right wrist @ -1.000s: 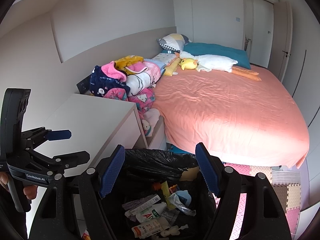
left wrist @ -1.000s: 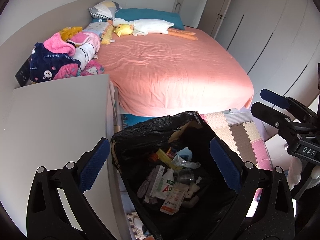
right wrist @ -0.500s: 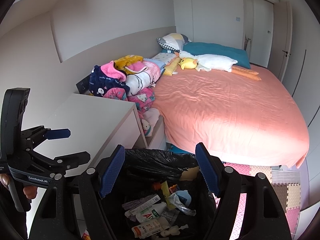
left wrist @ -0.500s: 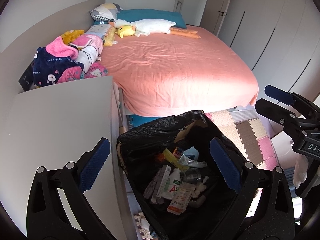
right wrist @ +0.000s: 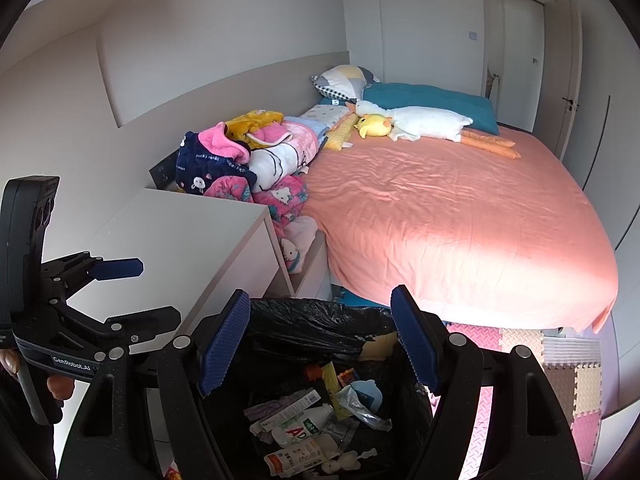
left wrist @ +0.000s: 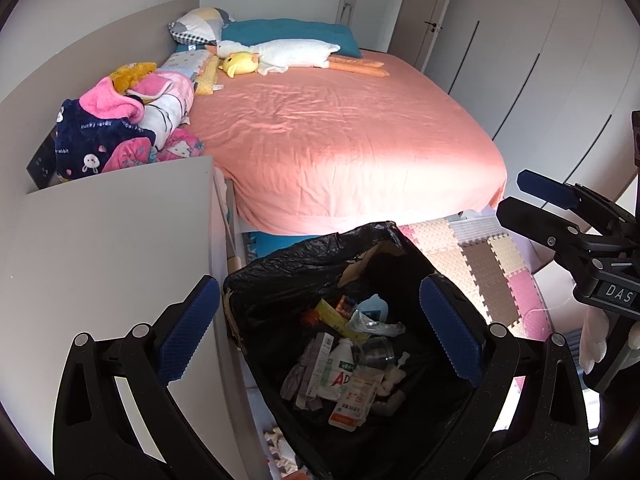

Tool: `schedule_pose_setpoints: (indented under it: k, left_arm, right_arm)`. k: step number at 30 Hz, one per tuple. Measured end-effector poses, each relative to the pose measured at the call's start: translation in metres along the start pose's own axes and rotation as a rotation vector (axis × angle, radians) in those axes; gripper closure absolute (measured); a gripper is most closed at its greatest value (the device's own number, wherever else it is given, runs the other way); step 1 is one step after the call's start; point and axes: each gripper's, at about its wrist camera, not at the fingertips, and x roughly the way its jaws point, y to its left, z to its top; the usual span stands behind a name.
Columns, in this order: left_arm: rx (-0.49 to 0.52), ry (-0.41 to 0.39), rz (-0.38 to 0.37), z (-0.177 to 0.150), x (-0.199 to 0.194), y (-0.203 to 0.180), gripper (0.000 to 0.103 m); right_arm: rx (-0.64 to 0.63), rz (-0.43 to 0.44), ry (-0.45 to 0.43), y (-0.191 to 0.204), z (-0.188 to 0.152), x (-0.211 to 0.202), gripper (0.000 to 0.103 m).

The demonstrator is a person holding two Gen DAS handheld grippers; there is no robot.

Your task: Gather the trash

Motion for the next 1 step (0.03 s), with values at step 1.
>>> schedule_pose_setpoints:
  k: [1]
  left_arm:
    - [-0.001,0.002,-0.001,0.0002,0.0004,0.0009,0.006]
  right_arm:
    - [-0.001,0.000,0.000,0.0000,-0.0001,0.0000,0.029]
